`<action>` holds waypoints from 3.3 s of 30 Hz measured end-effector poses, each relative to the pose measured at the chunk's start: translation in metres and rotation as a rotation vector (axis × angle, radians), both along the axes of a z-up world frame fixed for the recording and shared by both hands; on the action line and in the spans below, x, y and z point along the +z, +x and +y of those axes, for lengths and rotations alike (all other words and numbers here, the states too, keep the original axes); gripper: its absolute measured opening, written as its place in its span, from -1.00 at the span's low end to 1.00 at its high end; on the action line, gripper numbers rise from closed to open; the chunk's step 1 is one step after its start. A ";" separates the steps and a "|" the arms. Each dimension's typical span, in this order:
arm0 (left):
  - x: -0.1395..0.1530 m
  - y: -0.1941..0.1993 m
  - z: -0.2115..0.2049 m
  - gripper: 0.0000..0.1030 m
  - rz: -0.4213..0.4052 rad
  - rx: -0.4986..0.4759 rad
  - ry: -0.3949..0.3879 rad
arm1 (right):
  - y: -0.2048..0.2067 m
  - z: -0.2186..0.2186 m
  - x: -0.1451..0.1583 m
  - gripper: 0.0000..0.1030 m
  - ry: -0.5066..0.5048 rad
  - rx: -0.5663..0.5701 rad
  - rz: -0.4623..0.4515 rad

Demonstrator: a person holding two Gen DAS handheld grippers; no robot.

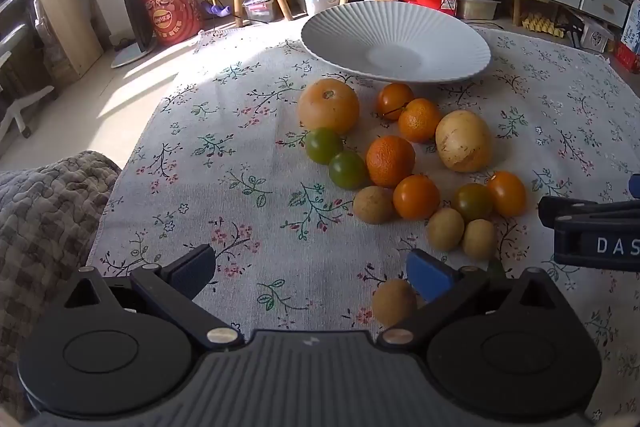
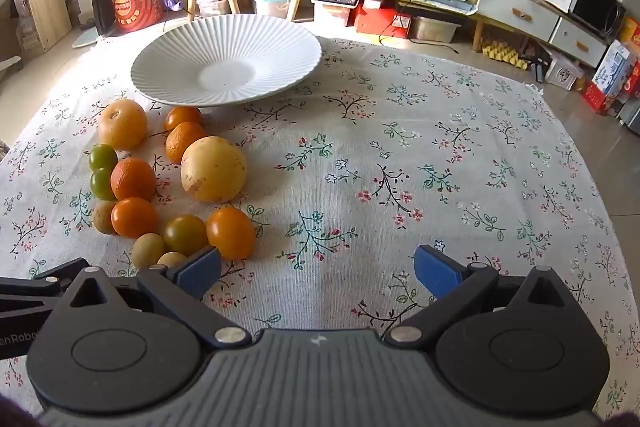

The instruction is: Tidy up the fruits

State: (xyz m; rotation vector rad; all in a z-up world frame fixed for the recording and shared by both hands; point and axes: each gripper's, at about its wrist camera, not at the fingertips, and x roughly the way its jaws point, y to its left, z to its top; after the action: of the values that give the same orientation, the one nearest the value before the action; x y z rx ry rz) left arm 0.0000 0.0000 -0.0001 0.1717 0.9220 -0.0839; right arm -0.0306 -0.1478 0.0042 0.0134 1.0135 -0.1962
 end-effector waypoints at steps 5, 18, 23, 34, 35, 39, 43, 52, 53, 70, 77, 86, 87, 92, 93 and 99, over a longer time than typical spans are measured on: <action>0.000 -0.005 0.002 0.79 -0.007 0.000 -0.001 | 0.002 -0.002 0.002 1.00 0.018 0.002 0.008; 0.000 0.000 0.000 0.78 0.000 -0.005 0.006 | 0.000 0.004 -0.004 1.00 0.016 0.011 0.033; 0.000 0.000 0.001 0.79 0.001 -0.004 0.004 | 0.002 0.004 -0.002 1.00 0.019 0.014 0.036; 0.001 0.001 0.001 0.79 0.002 -0.007 0.000 | 0.004 0.005 -0.001 1.00 0.020 0.014 0.039; 0.001 0.001 0.000 0.79 0.002 -0.008 0.000 | 0.004 0.005 -0.001 1.00 0.020 0.014 0.039; 0.002 0.001 0.000 0.79 0.005 -0.009 0.000 | 0.004 0.006 -0.001 1.00 0.020 0.015 0.041; 0.002 0.001 0.000 0.79 0.006 -0.010 -0.001 | 0.004 0.007 0.000 1.00 0.021 0.015 0.043; 0.003 0.000 0.000 0.78 0.010 -0.013 -0.004 | 0.004 0.004 0.000 1.00 0.036 0.012 0.047; 0.003 0.000 0.000 0.78 0.011 -0.013 -0.004 | 0.004 0.004 0.000 1.00 0.036 0.012 0.047; 0.003 0.000 0.000 0.79 0.011 -0.012 -0.004 | 0.004 0.004 -0.001 1.00 0.037 0.011 0.048; 0.003 0.000 0.000 0.79 0.011 -0.012 -0.004 | 0.004 0.004 -0.001 1.00 0.038 0.011 0.049; 0.003 0.000 0.000 0.78 0.012 -0.012 -0.004 | 0.004 0.004 0.000 1.00 0.038 0.011 0.049; 0.003 0.000 0.000 0.78 0.011 -0.013 -0.004 | 0.004 0.004 0.000 1.00 0.038 0.011 0.049; 0.003 0.000 0.000 0.78 0.012 -0.012 -0.004 | 0.004 0.004 -0.001 1.00 0.041 0.010 0.051; 0.003 0.000 0.000 0.78 0.012 -0.012 -0.004 | 0.004 0.004 -0.002 1.00 0.041 0.009 0.051; 0.003 0.000 -0.001 0.79 0.013 -0.017 -0.003 | 0.004 0.004 -0.001 1.00 0.041 0.009 0.052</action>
State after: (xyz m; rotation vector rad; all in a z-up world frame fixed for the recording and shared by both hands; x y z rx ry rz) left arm 0.0002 -0.0011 0.0024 0.1766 0.9333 -0.1018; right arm -0.0266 -0.1438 0.0027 0.0408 1.0687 -0.1685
